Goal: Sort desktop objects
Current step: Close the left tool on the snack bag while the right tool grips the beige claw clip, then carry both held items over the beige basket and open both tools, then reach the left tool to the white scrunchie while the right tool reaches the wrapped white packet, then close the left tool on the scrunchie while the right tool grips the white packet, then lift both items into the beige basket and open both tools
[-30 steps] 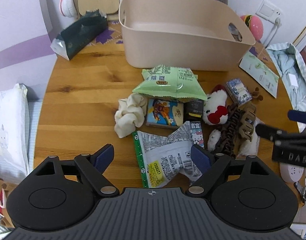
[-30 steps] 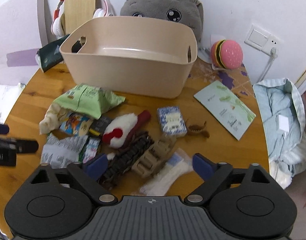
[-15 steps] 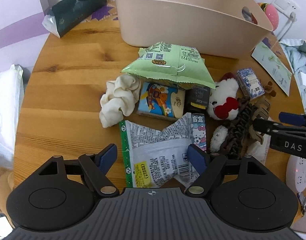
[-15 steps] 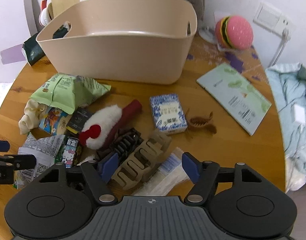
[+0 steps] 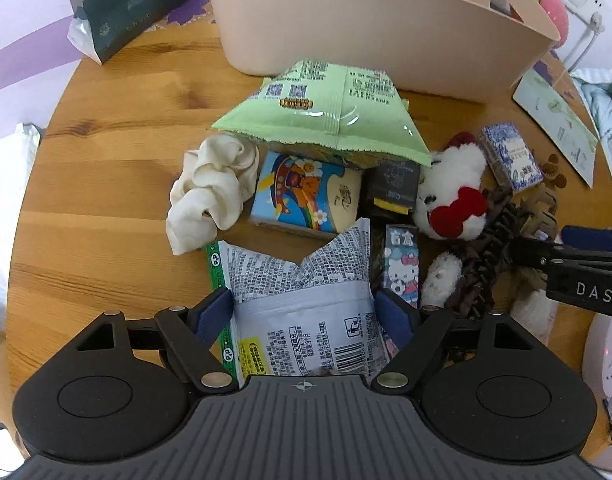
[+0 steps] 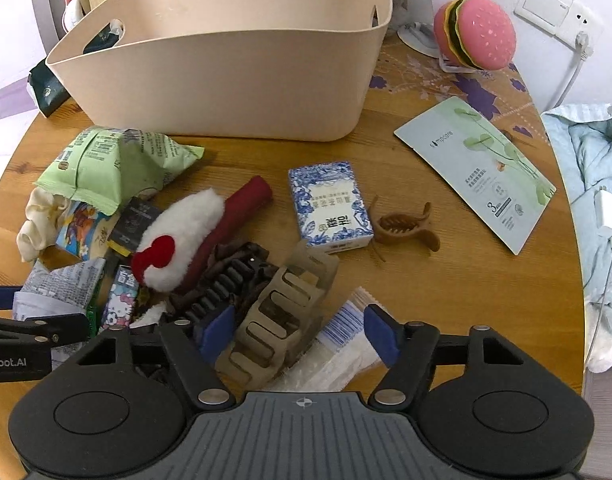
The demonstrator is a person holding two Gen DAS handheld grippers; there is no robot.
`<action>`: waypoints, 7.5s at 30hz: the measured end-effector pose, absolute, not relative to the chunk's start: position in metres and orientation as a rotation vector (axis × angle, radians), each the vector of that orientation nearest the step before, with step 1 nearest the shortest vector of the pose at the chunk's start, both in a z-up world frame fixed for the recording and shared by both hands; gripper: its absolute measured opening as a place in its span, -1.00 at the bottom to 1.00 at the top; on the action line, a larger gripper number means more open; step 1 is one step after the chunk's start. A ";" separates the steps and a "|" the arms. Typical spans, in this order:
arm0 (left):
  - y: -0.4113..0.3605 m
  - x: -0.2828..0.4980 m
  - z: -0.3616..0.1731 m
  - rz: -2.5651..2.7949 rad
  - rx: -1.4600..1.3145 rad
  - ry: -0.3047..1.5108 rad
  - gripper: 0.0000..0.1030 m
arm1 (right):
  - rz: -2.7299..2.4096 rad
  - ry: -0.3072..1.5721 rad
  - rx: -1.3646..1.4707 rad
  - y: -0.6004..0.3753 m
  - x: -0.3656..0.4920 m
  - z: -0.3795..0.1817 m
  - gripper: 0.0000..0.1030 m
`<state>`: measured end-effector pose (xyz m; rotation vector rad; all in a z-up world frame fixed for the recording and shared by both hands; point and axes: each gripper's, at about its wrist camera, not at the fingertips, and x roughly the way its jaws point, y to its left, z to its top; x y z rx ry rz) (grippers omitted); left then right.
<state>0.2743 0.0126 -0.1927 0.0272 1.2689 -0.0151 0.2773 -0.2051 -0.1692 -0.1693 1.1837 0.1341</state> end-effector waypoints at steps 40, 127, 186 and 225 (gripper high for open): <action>0.022 0.274 -0.147 0.019 -0.011 1.145 0.10 | 0.303 1.058 -0.163 -0.230 0.275 -0.111 -0.42; 0.011 0.414 -0.066 -0.082 0.190 0.794 0.62 | 0.338 0.916 -0.279 -0.165 0.368 -0.064 1.00; 0.095 0.355 -0.211 -0.122 0.254 1.125 0.83 | -0.070 1.326 -0.105 -0.255 0.257 -0.214 1.00; 0.128 0.336 -0.164 -0.038 0.214 1.060 -0.71 | 0.124 1.137 -0.122 -0.254 0.238 -0.148 -0.54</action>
